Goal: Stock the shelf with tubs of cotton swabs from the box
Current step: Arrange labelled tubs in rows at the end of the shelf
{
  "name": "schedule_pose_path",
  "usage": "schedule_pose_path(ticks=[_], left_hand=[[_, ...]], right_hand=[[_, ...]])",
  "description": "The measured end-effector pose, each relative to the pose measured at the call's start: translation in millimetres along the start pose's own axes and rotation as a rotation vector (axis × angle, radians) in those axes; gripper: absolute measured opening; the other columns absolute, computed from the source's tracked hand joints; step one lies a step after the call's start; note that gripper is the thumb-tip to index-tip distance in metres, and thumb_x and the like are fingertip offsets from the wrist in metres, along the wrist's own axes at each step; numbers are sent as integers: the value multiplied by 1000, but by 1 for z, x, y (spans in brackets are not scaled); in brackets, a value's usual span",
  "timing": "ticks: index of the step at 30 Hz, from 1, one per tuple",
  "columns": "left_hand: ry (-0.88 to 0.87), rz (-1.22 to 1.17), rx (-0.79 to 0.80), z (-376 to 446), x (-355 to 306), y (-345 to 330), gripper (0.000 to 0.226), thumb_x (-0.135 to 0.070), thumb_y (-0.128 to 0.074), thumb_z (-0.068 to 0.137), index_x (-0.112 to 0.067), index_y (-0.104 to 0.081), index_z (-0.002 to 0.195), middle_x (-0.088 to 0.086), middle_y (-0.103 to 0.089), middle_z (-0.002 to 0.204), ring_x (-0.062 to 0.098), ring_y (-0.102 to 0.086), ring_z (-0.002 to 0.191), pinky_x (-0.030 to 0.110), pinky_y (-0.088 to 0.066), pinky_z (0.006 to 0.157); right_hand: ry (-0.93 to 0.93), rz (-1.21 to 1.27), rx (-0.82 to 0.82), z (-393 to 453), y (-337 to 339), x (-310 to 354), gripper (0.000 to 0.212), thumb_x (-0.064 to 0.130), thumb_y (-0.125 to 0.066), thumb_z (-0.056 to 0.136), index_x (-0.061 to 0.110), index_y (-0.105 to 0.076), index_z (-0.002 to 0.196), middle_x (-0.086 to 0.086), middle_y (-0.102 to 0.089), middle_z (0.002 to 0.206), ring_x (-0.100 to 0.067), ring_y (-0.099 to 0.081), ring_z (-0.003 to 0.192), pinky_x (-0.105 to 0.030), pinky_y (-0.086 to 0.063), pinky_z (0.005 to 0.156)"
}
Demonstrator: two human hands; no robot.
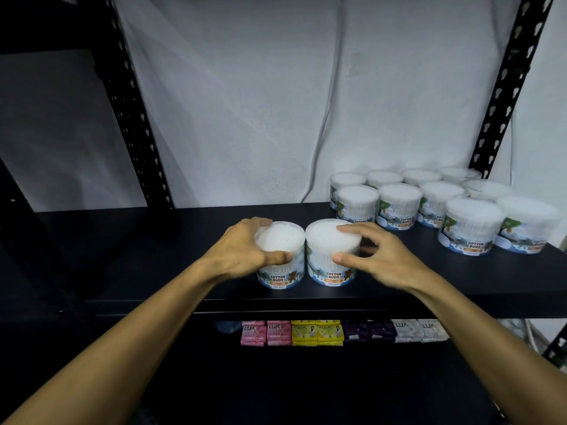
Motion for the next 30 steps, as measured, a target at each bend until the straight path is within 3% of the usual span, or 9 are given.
schedule_pose_path(ticks=[8,13,19,24,26,30], left_hand=[[-13,23,47,1,-5,-2,84,-46,-83,67,-23,-46,139,-6,-52,129,16,-53,115,34,-47,99],[-45,4,29,-2,-11,-3,66,-36,-82,71,-25,-53,130,-9,-56,118,16,-55,110,30,-47,93],[-32,15,31,-1,-7,-4,82,-44,-82,69,-23,-46,140,-6,-51,131,15,-51,115,31,-46,98],[-46,12,50,-1,-8,-4,80,-45,-82,70,-23,-46,139,-7,-51,130,14,-51,114,28,-45,95],[-60,-2,65,-1,-8,-5,80,-43,-83,71,-23,-46,139,-8,-51,126,14,-51,115,26,-44,94],[-84,-2,14,-11,3,-1,98,-52,-84,63,-35,-36,146,-6,-42,143,15,-46,126,39,-44,105]], right_hand=[[4,52,79,6,1,-7,71,52,-78,55,28,-62,120,13,-52,129,-1,-52,117,-20,-46,95],[6,71,92,9,0,-9,68,49,-79,56,29,-63,119,12,-52,130,-1,-51,119,-20,-45,98],[6,76,104,10,-1,-10,67,49,-78,57,30,-62,120,13,-51,130,0,-50,120,-18,-44,98],[0,65,115,8,-1,-7,68,47,-77,59,30,-59,123,11,-49,134,-1,-48,121,-20,-43,101],[-14,57,129,7,-1,-7,71,52,-78,58,35,-57,124,13,-48,136,-3,-48,123,-29,-42,106],[-31,16,133,-1,-1,-7,80,62,-79,56,62,-41,126,14,-42,144,-9,-46,127,-37,-42,106]])
Point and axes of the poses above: each hand's wrist, its own z-axis towards the middle knuckle, its own y-axis out of the back of the hand, x = y × z, the point moved 9 cm from there along z, towards the middle knuckle
